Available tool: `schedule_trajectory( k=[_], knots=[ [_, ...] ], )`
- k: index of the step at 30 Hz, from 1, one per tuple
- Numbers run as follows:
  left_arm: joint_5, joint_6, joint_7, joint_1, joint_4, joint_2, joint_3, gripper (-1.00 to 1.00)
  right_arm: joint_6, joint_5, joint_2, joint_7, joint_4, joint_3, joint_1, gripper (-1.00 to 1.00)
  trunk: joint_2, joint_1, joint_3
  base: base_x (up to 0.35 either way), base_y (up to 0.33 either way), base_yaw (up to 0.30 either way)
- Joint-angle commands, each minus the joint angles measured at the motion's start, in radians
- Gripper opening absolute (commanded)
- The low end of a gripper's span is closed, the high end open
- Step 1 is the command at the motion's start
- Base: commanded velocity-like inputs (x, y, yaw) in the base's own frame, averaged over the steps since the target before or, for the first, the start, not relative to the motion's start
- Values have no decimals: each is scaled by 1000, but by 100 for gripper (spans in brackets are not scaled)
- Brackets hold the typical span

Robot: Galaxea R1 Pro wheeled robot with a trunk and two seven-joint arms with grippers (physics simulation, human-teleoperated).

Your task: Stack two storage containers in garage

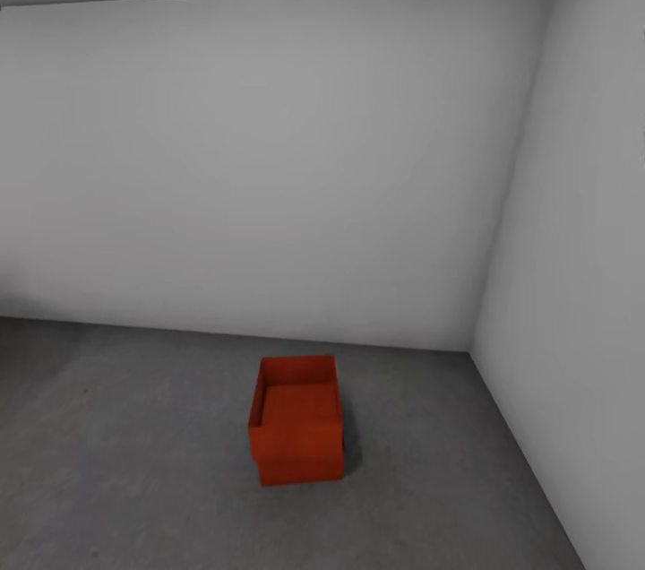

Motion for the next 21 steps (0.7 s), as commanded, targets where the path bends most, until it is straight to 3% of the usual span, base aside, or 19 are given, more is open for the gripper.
schedule_trajectory(
  k=[1,21],
  knots=[
    [10,3,-6,-1,0,0,-3,100,-5,-8,0,-1,3,8,-1,100,-1,0,0,0,0,0],
    [10,2,-9,2,0,-4,-3,100,-5,-11,-2,-1,3,8,-2,100,-1,0,24,0,0,0]
  ],
)
